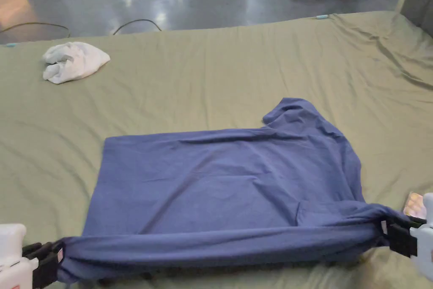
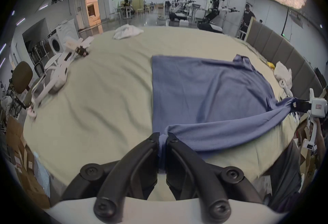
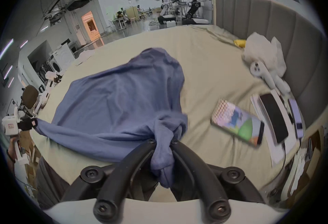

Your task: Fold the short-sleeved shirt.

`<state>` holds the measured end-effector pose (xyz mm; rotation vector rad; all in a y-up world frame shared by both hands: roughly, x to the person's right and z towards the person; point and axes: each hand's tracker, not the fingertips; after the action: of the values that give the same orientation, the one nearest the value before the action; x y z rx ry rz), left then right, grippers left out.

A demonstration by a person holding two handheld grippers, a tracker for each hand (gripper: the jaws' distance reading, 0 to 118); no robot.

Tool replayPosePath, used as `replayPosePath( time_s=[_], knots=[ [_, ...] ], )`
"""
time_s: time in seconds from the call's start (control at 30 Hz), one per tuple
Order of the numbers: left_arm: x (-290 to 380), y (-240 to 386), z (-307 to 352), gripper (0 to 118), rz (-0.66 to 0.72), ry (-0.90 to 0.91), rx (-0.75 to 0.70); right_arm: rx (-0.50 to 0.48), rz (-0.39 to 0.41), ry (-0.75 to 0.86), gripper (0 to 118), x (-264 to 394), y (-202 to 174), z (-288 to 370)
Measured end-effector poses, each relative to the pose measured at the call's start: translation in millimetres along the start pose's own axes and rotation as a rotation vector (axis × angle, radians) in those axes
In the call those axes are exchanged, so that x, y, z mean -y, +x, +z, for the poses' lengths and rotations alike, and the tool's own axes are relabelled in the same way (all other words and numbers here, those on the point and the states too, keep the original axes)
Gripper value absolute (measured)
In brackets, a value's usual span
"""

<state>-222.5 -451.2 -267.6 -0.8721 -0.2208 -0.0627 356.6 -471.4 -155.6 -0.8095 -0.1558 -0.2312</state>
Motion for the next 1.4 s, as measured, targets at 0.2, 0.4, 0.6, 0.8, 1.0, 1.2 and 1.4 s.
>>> replayPosePath(
  time_s=[0.2,0.4,0.6,0.8,1.0,1.2,1.4],
  knots=[
    [-80,-6,-91,8,-0.055,-0.059,-0.013,0.018,0.022,-0.022,7,-74,-16,-72],
    [-115,-11,-160,8,-0.022,-0.105,-0.030,0.064,0.039,-0.098,7,-109,-28,-128],
    [-109,-12,-158,97,0.088,-0.065,-0.030,0.094,0.075,-0.138,86,-102,-26,-137],
    [-72,-12,-33,96,0.198,0.303,0.119,0.000,0.159,0.132,85,-78,-32,-41],
    [-26,8,95,87,0.111,0.569,0.040,-0.058,0.175,0.393,63,-32,-61,72],
    [4,35,154,28,0.027,0.663,-0.057,-0.013,0.174,0.521,5,8,-80,116],
    [10,37,158,0,0.047,0.668,-0.012,-0.021,0.210,0.531,0,19,-86,127]
  ],
)
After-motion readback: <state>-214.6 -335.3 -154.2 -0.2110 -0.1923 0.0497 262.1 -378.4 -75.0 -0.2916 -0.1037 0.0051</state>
